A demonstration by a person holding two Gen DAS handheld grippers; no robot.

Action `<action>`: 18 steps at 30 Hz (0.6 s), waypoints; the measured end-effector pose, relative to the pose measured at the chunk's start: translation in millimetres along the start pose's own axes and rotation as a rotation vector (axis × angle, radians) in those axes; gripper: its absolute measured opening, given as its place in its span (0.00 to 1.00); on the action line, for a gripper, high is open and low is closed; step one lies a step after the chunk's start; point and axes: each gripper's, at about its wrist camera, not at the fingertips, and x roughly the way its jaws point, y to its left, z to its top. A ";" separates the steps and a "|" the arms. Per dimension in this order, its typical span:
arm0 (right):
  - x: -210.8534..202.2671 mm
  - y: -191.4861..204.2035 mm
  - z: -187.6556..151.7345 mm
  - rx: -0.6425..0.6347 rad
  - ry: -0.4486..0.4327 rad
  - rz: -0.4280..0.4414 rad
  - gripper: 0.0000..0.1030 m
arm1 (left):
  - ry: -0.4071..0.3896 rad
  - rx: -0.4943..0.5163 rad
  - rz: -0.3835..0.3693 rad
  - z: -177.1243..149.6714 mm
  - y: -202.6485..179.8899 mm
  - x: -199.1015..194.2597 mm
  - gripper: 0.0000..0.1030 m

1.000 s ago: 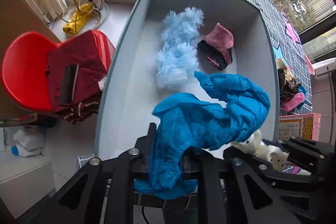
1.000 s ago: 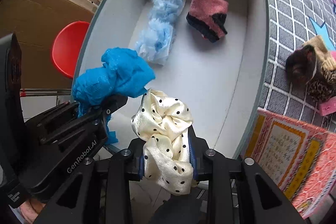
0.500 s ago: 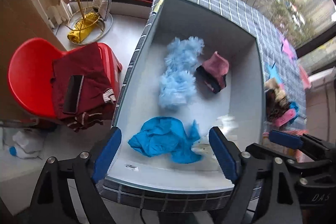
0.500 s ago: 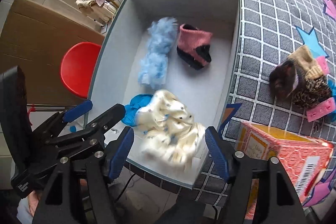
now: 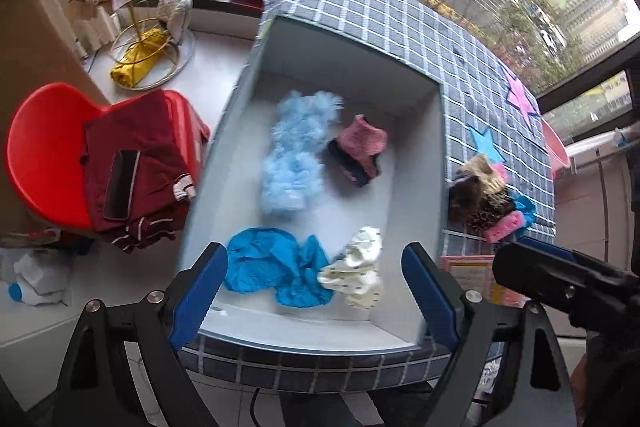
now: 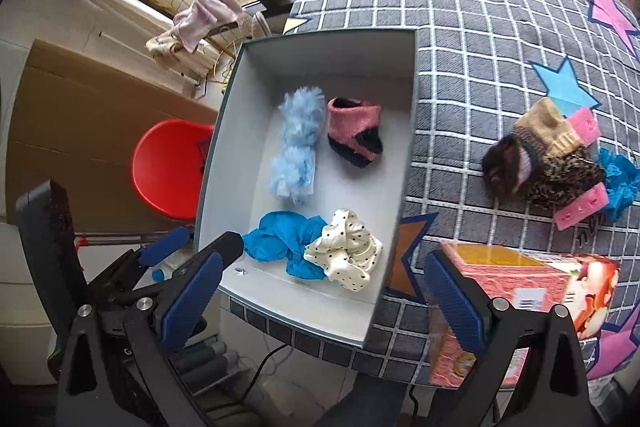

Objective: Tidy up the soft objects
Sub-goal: 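Move both tools back over the pile of soft items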

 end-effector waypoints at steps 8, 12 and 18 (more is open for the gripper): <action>-42.3 -51.1 3.2 0.119 -0.052 0.020 0.99 | 0.043 0.123 -0.019 14.1 -60.2 3.1 0.88; -69.2 -93.0 1.6 0.194 -0.104 0.003 0.99 | 0.070 0.198 -0.014 21.5 -97.8 9.4 0.88; -91.6 -178.7 -10.2 0.369 -0.137 -0.067 0.99 | 0.111 0.283 0.013 31.6 -149.9 26.3 0.88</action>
